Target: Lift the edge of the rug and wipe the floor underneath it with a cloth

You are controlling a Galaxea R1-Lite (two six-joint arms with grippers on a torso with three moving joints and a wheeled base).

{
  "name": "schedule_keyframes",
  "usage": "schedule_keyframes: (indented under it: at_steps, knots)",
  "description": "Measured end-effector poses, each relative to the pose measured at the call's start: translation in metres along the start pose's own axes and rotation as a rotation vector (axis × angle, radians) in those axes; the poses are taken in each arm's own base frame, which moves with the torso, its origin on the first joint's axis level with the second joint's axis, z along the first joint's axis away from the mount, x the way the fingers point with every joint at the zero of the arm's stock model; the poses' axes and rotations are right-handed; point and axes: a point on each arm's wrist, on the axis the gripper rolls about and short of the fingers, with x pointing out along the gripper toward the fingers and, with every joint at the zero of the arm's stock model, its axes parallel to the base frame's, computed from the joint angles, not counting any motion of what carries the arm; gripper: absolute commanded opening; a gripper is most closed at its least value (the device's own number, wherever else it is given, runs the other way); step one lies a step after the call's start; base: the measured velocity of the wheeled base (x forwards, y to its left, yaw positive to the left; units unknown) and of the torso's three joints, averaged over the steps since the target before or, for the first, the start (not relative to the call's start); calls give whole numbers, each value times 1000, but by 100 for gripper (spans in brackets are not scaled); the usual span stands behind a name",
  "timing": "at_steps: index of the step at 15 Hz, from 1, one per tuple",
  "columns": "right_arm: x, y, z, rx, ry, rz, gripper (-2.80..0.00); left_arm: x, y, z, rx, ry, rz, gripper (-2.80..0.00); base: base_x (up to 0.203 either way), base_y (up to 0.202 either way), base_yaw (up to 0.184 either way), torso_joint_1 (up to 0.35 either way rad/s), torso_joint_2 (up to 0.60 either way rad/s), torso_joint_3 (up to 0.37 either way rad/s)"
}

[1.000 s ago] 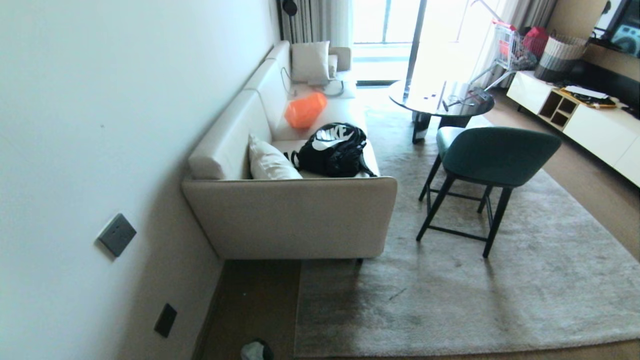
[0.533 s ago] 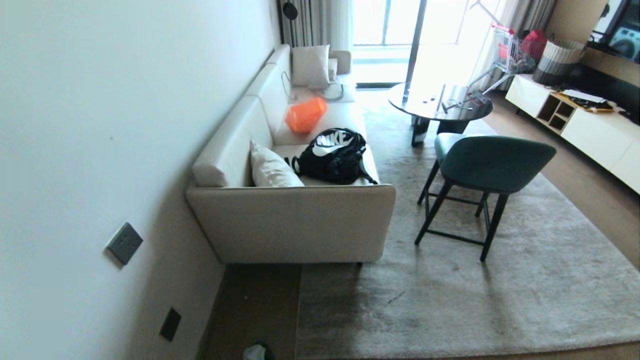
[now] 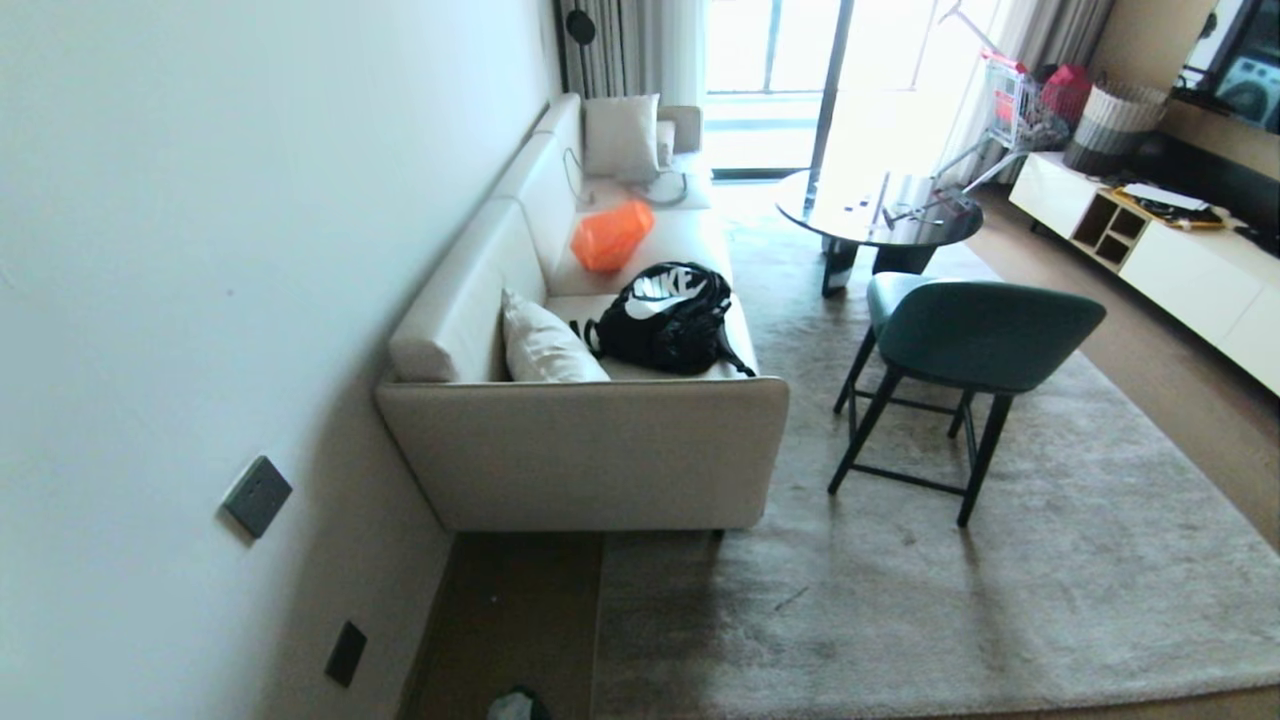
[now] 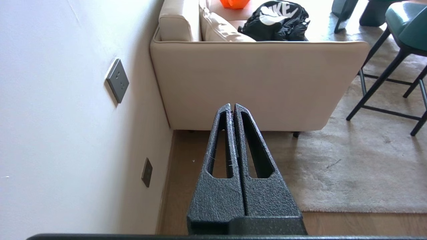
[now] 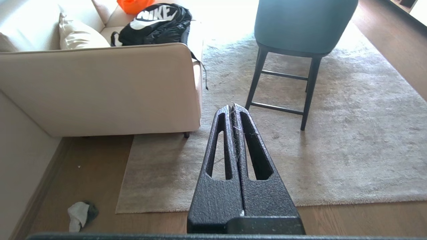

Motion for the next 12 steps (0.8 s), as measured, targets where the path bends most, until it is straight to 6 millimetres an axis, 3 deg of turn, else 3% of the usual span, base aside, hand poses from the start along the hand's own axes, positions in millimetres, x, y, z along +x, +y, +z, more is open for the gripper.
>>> schedule_keyframes:
  at_steps: [12]
  knots:
    - [0, 0, 0, 0, 0, -1, -280, 0, 0, 0, 0, 0, 1, -280, 0, 0, 0, 0, 0, 0]
